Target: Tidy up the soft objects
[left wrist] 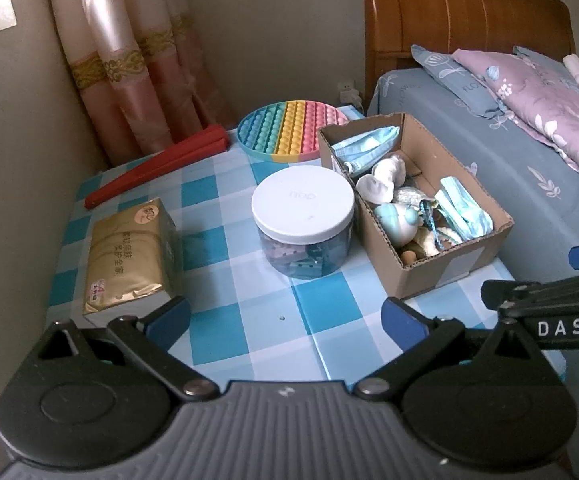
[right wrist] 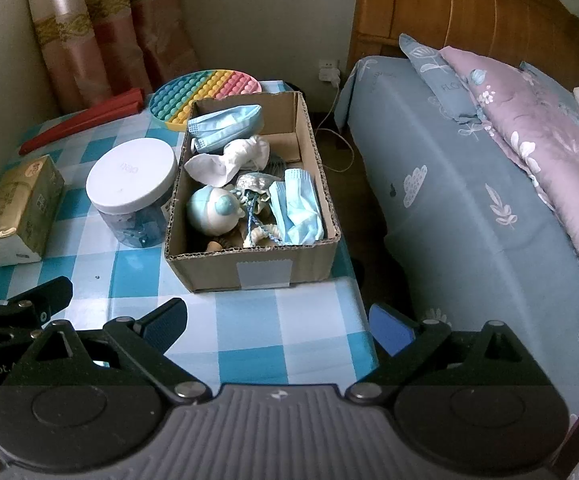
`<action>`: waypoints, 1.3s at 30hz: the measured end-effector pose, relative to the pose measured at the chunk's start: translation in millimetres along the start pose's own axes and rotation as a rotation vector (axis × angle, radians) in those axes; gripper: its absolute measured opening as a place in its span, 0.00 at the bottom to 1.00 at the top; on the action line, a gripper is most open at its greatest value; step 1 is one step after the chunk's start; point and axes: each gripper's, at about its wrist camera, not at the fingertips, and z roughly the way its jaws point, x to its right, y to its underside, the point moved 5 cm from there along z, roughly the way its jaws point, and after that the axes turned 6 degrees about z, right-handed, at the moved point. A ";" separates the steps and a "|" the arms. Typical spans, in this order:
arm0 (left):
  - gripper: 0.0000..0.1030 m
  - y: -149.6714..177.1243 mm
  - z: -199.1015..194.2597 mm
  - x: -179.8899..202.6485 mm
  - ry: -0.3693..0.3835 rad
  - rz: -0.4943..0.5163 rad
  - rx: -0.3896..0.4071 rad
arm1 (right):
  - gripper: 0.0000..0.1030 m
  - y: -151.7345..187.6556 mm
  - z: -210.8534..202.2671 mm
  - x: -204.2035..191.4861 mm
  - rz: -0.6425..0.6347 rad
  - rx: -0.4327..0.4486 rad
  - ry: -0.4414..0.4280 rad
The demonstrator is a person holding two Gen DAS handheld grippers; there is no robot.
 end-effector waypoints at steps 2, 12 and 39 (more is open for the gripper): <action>0.98 0.0 0.4 0.1 0.000 -0.002 -0.001 | 0.97 -0.1 0.2 0.2 0.000 0.001 0.001; 0.98 -0.1 0.5 -0.6 -0.001 0.000 -0.002 | 0.97 -0.3 -0.5 -0.1 -0.002 0.003 0.004; 0.98 -0.3 0.7 0.1 -0.001 0.003 -0.007 | 0.97 0.2 0.0 0.0 0.004 0.000 0.009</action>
